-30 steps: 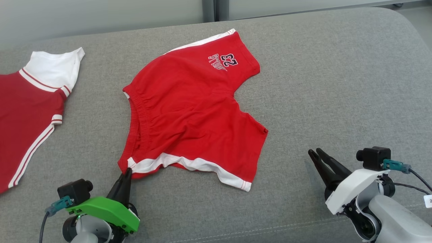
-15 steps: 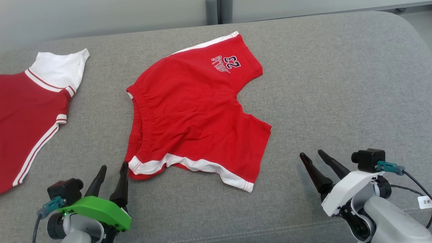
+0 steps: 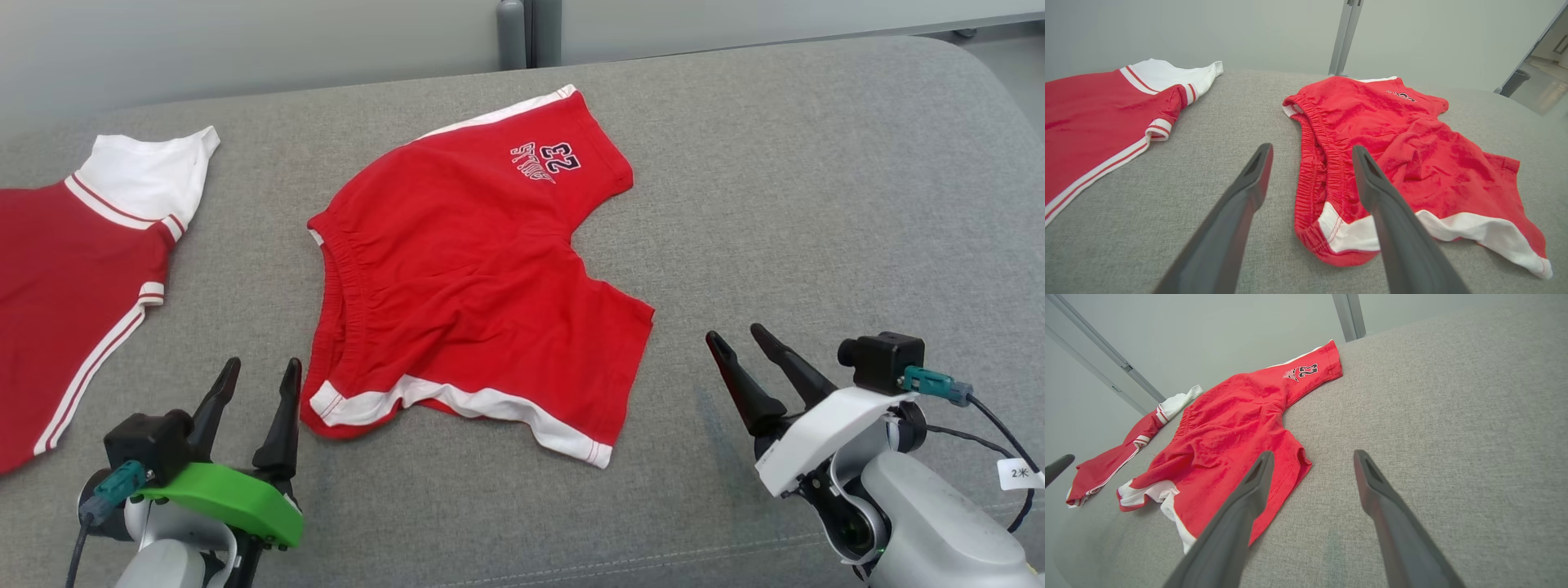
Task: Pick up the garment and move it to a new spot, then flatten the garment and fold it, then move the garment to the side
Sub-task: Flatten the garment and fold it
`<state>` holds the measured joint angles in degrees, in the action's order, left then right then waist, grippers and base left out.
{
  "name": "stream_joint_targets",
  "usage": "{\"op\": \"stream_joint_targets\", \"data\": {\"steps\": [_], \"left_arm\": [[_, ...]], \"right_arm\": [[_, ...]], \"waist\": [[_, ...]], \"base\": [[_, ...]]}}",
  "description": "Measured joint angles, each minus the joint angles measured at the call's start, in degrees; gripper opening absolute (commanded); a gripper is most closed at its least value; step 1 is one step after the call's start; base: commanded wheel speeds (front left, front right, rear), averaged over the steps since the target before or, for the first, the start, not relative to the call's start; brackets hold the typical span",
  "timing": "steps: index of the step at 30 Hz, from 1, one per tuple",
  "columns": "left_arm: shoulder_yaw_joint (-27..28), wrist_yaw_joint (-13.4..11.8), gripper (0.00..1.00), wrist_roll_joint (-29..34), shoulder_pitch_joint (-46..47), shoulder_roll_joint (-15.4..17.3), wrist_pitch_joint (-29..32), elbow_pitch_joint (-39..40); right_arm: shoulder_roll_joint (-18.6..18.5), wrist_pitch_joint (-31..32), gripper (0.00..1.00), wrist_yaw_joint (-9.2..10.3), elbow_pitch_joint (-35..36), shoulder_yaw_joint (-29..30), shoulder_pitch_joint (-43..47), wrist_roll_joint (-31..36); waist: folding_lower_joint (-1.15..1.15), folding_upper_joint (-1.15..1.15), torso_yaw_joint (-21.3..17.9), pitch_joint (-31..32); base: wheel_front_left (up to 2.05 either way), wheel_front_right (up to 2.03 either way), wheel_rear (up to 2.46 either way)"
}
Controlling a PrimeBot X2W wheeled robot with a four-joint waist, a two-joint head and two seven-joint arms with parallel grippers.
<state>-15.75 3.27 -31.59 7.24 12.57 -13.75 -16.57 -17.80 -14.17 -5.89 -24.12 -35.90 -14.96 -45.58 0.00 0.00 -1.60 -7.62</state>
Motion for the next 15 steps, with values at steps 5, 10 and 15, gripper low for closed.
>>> {"op": "stream_joint_targets", "data": {"steps": [5,10,15], "left_arm": [[-1.37,0.22,1.00,2.38,-0.07,0.89,-0.18,1.99],[-1.40,0.18,1.00,3.71,-0.27,0.90,-0.19,2.16],[-1.98,-0.53,1.00,5.35,-1.26,0.98,-0.48,2.20]], "right_arm": [[0.02,0.00,1.00,-0.01,0.54,-0.48,0.26,1.00],[0.90,-0.01,1.00,-0.05,0.55,-2.55,1.02,1.94],[1.71,-0.01,1.00,-0.13,0.35,-5.12,2.61,2.82]], "waist": [[0.00,0.00,-0.08,0.26],[0.00,0.00,-0.20,0.44],[0.00,0.00,-0.36,0.74]], "base": [[0.00,0.00,0.00],[0.00,0.00,0.00],[0.00,0.00,0.00]]}}
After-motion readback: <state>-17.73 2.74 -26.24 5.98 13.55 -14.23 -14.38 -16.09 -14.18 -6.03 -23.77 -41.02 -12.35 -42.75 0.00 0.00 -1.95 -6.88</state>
